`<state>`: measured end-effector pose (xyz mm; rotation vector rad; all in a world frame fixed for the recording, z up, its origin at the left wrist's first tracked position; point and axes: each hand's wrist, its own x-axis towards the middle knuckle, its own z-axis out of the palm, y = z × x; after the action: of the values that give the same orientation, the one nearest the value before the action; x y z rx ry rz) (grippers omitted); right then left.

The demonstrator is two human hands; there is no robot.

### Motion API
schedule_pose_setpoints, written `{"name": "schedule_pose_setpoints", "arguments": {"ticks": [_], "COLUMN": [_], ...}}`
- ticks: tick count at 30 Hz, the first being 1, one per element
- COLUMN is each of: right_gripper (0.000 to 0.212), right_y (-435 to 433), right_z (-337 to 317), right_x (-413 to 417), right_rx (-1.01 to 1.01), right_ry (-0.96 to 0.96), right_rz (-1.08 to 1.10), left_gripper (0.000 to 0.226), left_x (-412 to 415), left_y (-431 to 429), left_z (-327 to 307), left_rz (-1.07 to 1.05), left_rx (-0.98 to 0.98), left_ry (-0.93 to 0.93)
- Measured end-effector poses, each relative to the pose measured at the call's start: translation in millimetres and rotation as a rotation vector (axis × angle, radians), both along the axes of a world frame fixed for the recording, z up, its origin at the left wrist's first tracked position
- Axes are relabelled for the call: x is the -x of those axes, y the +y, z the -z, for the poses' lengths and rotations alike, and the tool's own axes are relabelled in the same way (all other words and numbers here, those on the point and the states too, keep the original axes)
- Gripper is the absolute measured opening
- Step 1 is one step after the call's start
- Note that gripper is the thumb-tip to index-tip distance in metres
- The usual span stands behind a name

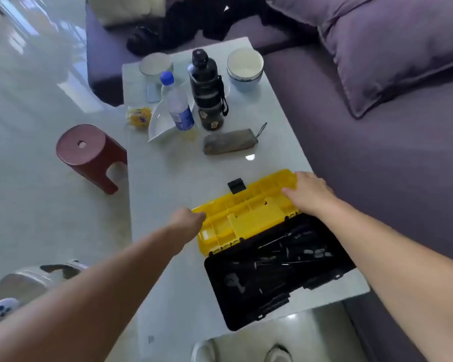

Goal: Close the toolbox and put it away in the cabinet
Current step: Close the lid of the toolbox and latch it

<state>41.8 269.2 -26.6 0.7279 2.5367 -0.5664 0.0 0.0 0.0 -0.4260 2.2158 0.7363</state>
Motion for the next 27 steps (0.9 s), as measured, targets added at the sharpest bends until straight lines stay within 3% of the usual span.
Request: {"name": "schedule_pose_setpoints", "arguments": {"ticks": [3, 6, 9, 14, 18, 22, 27], "right_gripper": [0.067, 0.067, 0.067, 0.058, 0.055, 0.036, 0.036], "right_y": [6, 8, 9, 22, 28, 26, 18], "right_z": [24, 35, 28, -9, -52, -79, -71], "right_x": [10, 11, 13, 10, -26, -79, -132], "right_rx": [0.024, 0.101, 0.113, 0.266, 0.500, 0.837, 0.989], "right_ry": [-0.033, 0.005, 0.092, 0.217, 0.371, 0.446, 0.480], "right_rz": [0.066, 0.146, 0.208, 0.329, 0.440, 0.701, 0.826], "left_gripper": [0.021, 0.042, 0.044, 0.059, 0.050, 0.034, 0.050], "left_x": [1, -2, -1, 10, -9, -51, -93], "left_y": [-3, 2, 8, 2, -21, -40, -26], "left_z": [26, 38, 30, -9, -56, -82, -83], "left_rz": [-0.223, -0.451, -0.558, -0.527, -0.257, 0.273, 0.754], "left_rx": [-0.123, -0.353, -0.428, -0.471, -0.491, -0.328, -0.093], "left_ry": [-0.165, -0.267, -0.235, -0.068, 0.082, 0.148, 0.220]}}
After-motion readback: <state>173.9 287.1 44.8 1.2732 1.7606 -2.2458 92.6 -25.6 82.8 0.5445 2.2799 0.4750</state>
